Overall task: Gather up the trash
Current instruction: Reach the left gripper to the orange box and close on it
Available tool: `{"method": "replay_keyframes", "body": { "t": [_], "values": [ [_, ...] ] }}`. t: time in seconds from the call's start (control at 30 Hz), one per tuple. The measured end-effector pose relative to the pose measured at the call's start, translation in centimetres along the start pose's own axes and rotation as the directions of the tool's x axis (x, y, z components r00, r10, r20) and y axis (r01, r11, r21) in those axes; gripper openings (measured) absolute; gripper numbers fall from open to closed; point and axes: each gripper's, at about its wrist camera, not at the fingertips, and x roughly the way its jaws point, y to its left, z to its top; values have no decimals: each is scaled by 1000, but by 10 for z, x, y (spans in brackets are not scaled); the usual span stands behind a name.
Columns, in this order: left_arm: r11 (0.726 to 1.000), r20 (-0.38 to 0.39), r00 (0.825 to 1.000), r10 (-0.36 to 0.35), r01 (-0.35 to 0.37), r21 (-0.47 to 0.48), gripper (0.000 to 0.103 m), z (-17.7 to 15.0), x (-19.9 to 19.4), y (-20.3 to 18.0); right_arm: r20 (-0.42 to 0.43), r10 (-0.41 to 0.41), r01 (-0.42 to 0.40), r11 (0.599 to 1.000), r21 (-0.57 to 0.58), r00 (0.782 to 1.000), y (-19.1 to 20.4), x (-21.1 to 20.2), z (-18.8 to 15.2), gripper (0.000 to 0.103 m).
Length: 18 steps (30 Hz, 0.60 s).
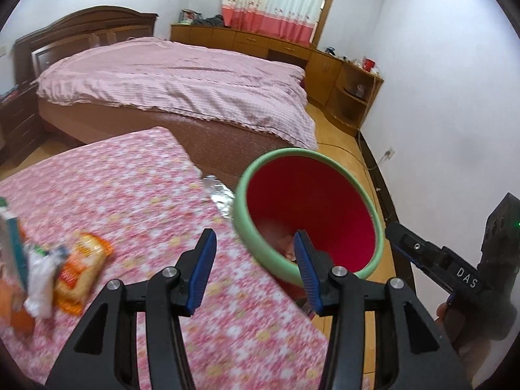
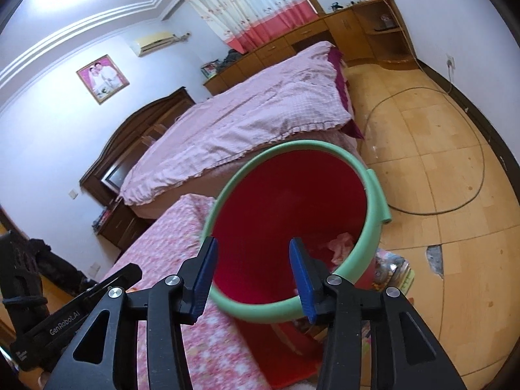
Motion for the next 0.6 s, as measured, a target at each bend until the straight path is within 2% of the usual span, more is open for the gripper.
{"method": "replay_keyframes", "body": {
  "t": [0.3,0.6],
  "values": [
    [989,28,992,125,-122,-79,50,-23,-51,51,-71,48,-50,998,-33,996,32,-2,-22,51],
    [951,29,963,269,-261,-168,50,-42,-88,121,-141,94,-105,992,-76,986,72,6,-48,52]
  ]
}}
